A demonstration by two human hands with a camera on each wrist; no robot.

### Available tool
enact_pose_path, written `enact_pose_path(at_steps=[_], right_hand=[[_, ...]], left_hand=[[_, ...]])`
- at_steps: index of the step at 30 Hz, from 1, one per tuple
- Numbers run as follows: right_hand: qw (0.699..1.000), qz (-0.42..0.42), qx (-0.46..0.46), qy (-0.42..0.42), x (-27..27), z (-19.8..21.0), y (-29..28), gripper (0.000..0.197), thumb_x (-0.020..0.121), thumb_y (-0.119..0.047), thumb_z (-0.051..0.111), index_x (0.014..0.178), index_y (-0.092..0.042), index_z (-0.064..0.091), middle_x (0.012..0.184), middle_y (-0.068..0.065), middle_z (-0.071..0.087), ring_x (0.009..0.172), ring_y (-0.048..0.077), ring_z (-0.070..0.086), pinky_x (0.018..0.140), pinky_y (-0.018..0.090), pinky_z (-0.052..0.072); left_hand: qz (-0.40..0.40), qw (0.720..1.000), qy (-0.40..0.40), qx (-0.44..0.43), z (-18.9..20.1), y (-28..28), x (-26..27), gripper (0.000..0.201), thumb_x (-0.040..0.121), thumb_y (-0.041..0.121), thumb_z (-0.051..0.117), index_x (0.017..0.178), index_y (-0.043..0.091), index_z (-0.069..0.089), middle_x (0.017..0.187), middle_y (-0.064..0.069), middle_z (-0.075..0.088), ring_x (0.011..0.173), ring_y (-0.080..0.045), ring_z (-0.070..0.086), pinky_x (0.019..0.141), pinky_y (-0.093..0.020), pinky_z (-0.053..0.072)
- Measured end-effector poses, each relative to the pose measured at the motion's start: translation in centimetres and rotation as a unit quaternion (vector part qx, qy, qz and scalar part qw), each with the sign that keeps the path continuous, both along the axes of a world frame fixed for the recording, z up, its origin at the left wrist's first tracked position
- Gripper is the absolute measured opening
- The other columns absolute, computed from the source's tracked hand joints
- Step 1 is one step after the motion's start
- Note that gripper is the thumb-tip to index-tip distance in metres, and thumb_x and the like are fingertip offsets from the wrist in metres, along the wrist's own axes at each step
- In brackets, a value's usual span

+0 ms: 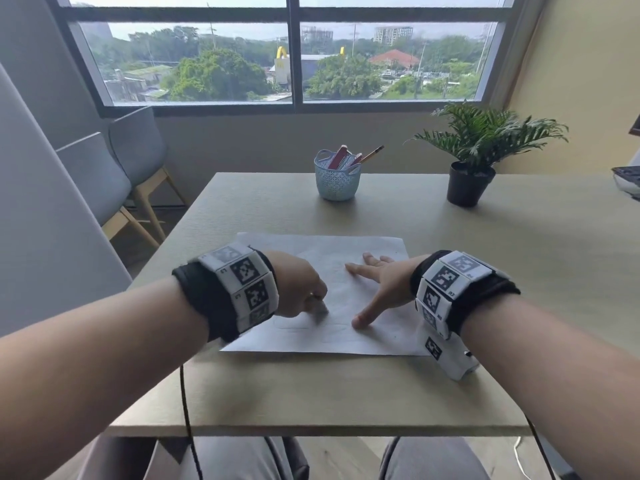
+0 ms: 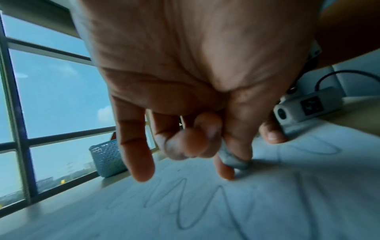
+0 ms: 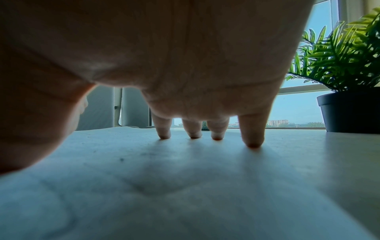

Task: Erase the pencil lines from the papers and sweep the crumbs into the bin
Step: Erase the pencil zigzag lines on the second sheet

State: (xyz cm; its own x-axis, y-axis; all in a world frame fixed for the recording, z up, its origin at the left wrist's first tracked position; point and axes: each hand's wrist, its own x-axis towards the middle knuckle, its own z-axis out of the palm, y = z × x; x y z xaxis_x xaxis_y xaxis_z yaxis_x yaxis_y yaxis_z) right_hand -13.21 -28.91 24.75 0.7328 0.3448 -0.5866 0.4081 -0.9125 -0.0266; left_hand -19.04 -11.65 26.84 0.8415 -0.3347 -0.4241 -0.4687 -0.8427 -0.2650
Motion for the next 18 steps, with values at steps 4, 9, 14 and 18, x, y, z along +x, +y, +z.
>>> enact_pose_path(at_steps=[4,9,14,18], right_hand=[[1.000,0.000,0.000,0.000,0.0,-0.1,0.0,0.115,0.064,-0.077,0.064,0.148,-0.047,-0.009,0.160,-0.009,-0.017,0.148,0.016,-0.011,0.118,0.054,0.004],[1.000,0.003,-0.001,-0.005,0.1,-0.1,0.0,0.116,0.064,-0.078,0.064,0.149,-0.047,-0.009,0.160,-0.009,-0.016,0.148,0.016,-0.010,0.119,0.052,0.003],[1.000,0.005,0.000,-0.005,0.2,-0.2,0.0,0.117,0.063,-0.079,0.064,0.149,-0.047,-0.009,0.160,-0.009,-0.016,0.148,0.016,-0.010,0.119,0.052,0.004],[1.000,0.003,0.001,-0.005,0.2,-0.3,-0.1,0.117,0.062,-0.078,0.064,0.148,-0.047,-0.009,0.160,-0.009,-0.016,0.148,0.016,-0.010,0.119,0.052,0.004]], left_hand=[[-0.019,0.999,0.039,0.024,0.1,0.1,-1.2,0.026,0.100,0.035,0.041,0.117,0.023,0.056,0.100,0.001,0.060,0.081,-0.018,0.046,0.068,-0.029,0.035],[0.002,1.000,0.006,0.003,0.1,0.6,0.1,0.029,0.100,0.043,0.040,0.110,0.024,0.059,0.081,0.008,0.050,0.079,-0.018,0.048,0.071,-0.031,0.042],[-0.002,0.999,0.035,-0.020,-0.7,1.1,-1.1,0.024,0.100,0.040,0.038,0.096,0.023,0.055,0.072,0.009,0.046,0.076,-0.018,0.050,0.071,-0.032,0.045],[0.000,0.999,0.033,-0.039,-0.5,1.2,-1.0,0.032,0.099,0.046,0.038,0.103,0.023,0.059,0.082,0.007,0.056,0.078,-0.017,0.052,0.074,-0.032,0.047]])
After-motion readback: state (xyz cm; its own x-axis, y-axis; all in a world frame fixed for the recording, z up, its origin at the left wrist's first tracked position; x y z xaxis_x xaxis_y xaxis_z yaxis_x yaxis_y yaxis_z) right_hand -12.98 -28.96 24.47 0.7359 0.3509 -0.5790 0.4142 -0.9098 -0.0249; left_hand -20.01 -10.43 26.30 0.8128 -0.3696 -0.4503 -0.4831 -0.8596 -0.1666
